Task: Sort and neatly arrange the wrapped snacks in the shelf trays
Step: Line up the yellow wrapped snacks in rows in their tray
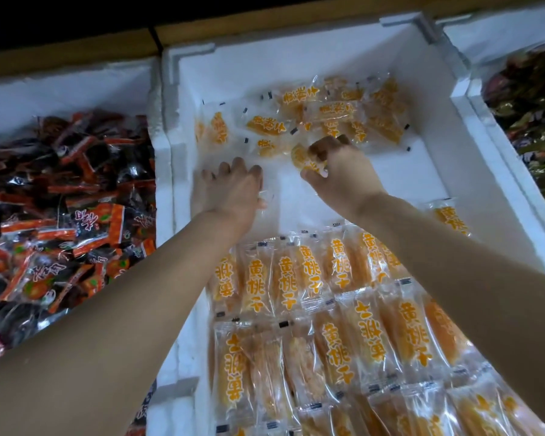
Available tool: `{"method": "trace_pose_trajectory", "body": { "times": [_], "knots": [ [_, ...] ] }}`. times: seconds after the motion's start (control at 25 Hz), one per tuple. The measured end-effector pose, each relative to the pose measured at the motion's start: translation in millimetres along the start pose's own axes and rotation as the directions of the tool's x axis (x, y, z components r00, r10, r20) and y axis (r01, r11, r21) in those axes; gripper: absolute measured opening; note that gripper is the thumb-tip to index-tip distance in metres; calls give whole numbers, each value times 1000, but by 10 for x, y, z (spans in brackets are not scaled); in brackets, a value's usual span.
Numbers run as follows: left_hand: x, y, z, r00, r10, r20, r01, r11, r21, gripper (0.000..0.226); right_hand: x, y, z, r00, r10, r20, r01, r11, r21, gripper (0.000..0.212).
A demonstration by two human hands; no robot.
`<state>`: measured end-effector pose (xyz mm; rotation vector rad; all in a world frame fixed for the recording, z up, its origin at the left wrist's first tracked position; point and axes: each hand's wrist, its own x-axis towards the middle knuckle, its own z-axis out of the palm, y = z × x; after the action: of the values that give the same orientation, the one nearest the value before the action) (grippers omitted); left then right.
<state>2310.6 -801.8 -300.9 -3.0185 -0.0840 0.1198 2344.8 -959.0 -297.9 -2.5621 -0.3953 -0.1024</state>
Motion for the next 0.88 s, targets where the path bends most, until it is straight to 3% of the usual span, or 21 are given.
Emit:
{"method": "trace_pose_trajectory", "body": {
  "times": [0.16, 0.28, 0.44, 0.56, 0.8, 0.88],
  "knots": [
    [-133, 122, -121, 965, -74, -253, -20, 936, -351, 30, -325, 218, -371, 983, 19, -184, 6, 991, 135, 28],
    [-222, 336, -255, 943, -95, -319, -134, 770, -624, 27, -674, 488, -735, 977, 132, -168, -105, 981, 160, 24],
    [-341, 738, -362, 925, -52, -375, -302, 497, -813, 12, -1028, 836, -1065, 966, 244, -88, -245, 970, 1, 37],
    [-392, 1071, -425, 942, -58, -329, -297, 308, -904, 15, -1115, 977, -1087, 965, 260, -23, -259, 945, -198, 39],
    [-527, 1522, -467, 982, -15, -186, -176, 250, -952, 3, -1098, 1080, -926, 986, 157, -50, -149, 721, -677, 20],
    [-561, 1596, -475, 996, 16, -93, -94, 225, -970, 11, -1128, 1168, -921, 993, 109, -51, -112, 686, -719, 22]
  ]
}}
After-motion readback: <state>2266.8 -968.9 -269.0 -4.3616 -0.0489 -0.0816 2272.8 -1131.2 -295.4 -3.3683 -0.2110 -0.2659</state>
